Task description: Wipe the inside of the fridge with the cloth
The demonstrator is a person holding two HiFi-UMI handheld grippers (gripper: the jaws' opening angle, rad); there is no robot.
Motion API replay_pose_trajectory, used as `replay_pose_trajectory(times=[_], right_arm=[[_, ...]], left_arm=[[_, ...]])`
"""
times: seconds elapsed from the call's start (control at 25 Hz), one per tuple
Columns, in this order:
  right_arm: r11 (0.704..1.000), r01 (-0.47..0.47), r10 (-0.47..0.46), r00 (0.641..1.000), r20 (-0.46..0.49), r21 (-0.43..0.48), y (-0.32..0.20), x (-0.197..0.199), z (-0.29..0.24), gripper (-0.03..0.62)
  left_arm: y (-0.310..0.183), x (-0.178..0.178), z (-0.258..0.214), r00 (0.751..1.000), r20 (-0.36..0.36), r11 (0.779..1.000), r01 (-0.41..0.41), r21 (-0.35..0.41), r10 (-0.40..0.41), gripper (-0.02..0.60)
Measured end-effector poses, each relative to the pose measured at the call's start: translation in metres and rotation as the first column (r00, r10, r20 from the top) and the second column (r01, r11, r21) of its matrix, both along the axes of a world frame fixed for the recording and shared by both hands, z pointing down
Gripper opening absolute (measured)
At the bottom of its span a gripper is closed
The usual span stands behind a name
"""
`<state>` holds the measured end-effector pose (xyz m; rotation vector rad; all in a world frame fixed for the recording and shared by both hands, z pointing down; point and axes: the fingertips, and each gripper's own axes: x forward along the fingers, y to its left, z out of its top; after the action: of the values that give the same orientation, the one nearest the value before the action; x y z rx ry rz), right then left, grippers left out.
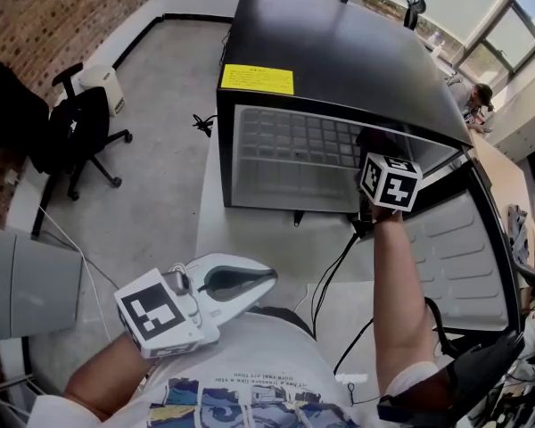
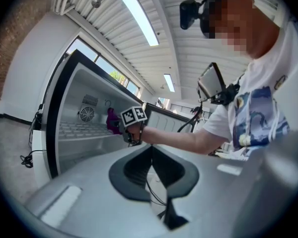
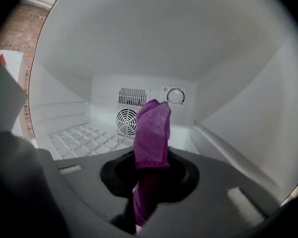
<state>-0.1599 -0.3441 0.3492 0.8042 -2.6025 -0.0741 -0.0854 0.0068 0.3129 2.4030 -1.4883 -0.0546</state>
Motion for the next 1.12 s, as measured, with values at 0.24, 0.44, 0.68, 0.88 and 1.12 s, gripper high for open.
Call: replay_pose_trajectory(times=[0.24, 0.44, 0.68, 0.88, 1.12], right_arm=[[0.999, 0.039, -0.039, 0.999, 0.016, -0.032, 0.013, -0.007, 0.003, 0.055], [0.996, 0.076, -0.074, 0.996, 0.041, -0.053, 0.029, -0.018, 0.003, 0.054], [0.991, 0.115, -0.111, 0.992, 0.060, -0.071, 0.063, -0.047, 0.005, 0.054], [0.982, 0.167, -0.161, 0.984, 0.078, -0.083, 0.088, -0.063, 0.007, 0.054], [0.968, 0.230, -0.221, 0.971, 0.091, -0.098, 0.117, -0.085, 0.008, 0.054]], left_arm=[[-0.003, 0.012, -0.011, 1.000, -0.023, 1.000, 0.018, -0.013, -0.018, 0.007], [0.004, 0.014, -0.012, 0.999, -0.024, 0.999, 0.031, -0.019, -0.031, 0.008], [0.026, -0.002, -0.009, 0.998, -0.019, 0.998, 0.054, -0.017, -0.054, 0.008], [0.037, -0.001, -0.008, 0.997, -0.017, 0.997, 0.077, -0.022, -0.078, 0.008], [0.049, -0.004, -0.005, 0.993, -0.004, 0.993, 0.118, -0.031, -0.118, 0.008]])
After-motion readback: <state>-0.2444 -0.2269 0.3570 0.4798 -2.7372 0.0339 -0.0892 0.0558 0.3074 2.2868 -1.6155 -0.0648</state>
